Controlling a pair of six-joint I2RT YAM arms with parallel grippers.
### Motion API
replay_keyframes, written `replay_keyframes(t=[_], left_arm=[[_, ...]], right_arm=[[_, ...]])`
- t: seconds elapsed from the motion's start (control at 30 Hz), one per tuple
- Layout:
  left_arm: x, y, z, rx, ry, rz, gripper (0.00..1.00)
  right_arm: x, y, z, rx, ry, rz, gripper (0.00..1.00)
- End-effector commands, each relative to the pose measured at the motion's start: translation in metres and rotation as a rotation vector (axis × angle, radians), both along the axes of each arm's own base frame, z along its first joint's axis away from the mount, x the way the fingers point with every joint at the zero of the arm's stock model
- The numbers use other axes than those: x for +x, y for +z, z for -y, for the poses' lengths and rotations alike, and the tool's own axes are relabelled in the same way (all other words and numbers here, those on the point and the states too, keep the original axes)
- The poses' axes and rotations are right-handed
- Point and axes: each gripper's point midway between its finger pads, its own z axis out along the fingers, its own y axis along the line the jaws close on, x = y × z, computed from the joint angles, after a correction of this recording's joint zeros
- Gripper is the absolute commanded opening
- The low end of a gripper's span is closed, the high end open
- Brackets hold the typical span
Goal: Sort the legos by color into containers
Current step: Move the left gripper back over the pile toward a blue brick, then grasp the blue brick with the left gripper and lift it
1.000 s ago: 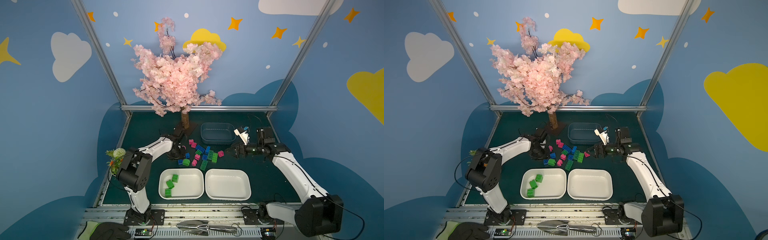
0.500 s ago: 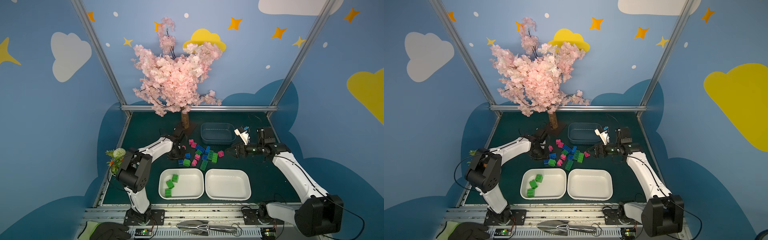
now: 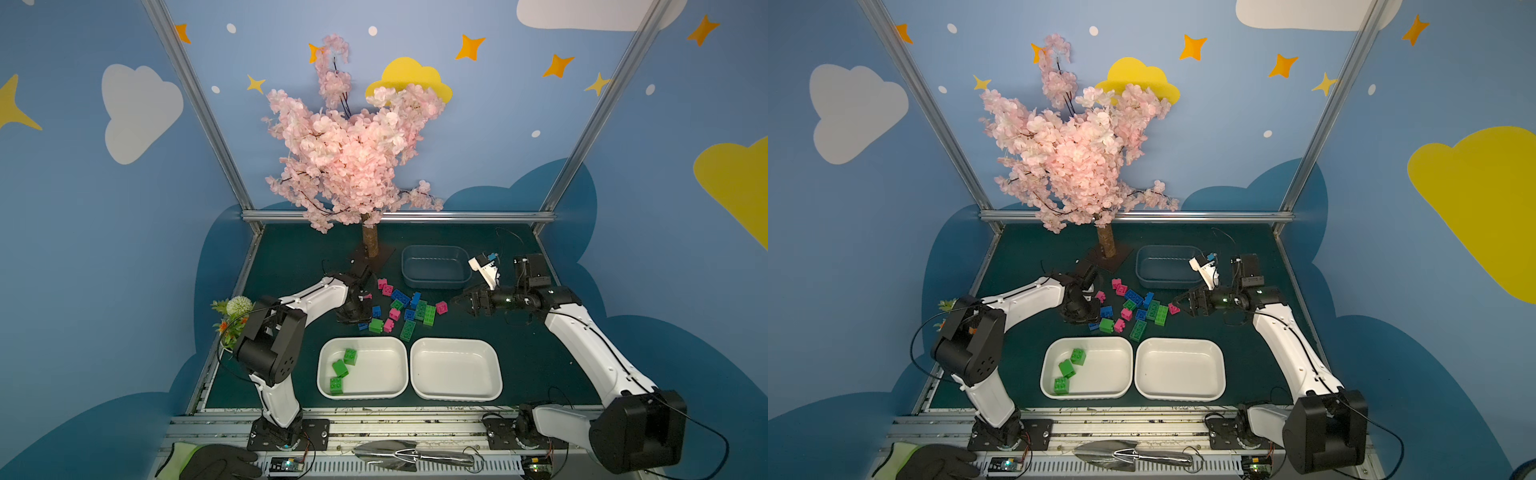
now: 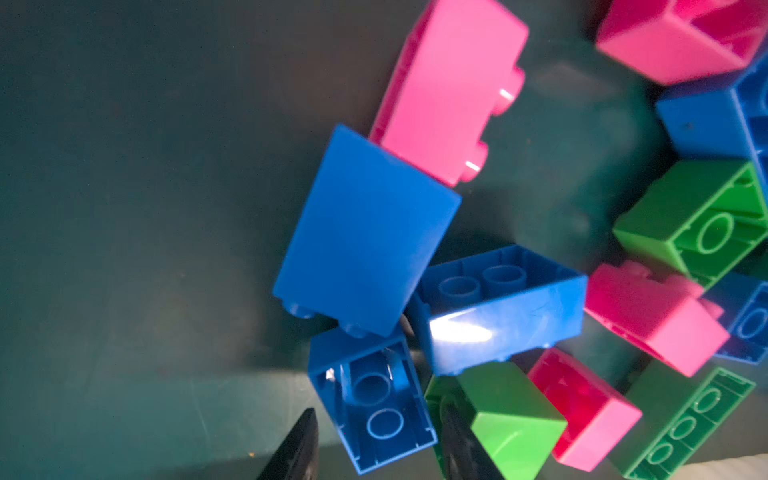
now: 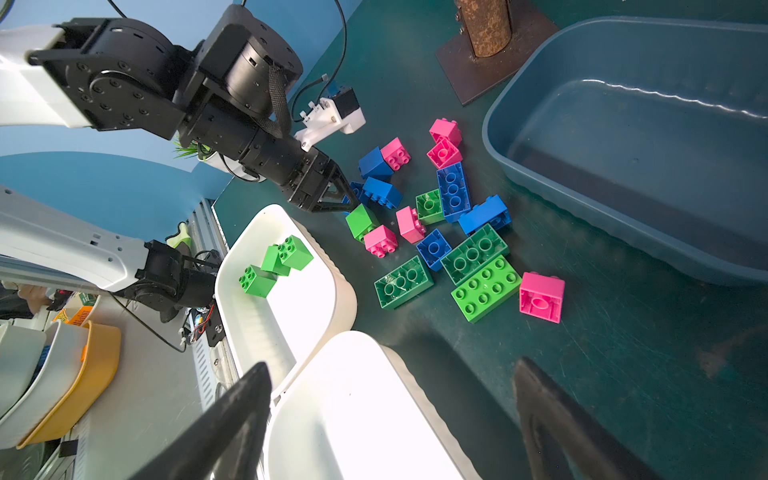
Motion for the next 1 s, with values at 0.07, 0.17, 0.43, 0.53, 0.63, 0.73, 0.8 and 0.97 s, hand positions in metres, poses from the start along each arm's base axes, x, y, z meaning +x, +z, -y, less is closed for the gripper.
replay_keyframes(t=[0.07,0.17,0.43,0.53,0.63,0.73,0.8,0.97], left_arm=[[0.001,-0.001,0.002,-0.001,0.006,-0.009,0.49],[-0.001,-0.012,0.002,0.006,0.005,-0.030,0.49],[-0.004,-0.024,-0.012,0.095,-0.011,-0.052,0.43],[-0.006,-0.021,-0.019,0.117,-0.022,-0.049,0.34],[-0.005,-0.014,-0.023,0.124,-0.031,-0.035,0.26],[0.001,0.003,-0.030,0.141,-0.039,-0.006,0.24],[0.004,0.017,-0.034,0.152,-0.048,0.017,0.24],[0.009,0.059,-0.030,0.114,-0.082,0.073,0.24]], right_arm=[[-0.008,-0.001,0.001,0.013,0.000,-0.010,0.90],[-0.007,-0.001,0.001,0.014,0.001,-0.009,0.90],[-0.007,0.000,0.001,0.012,0.002,-0.007,0.90],[-0.007,-0.001,0.002,0.010,0.000,-0.006,0.90],[-0.007,-0.002,0.001,0.012,-0.001,-0.009,0.90],[-0.006,0.000,0.001,0.014,-0.003,-0.005,0.90],[-0.006,0.000,0.001,0.016,-0.004,-0.004,0.90],[-0.001,0.002,0.000,0.023,-0.009,0.000,0.90]])
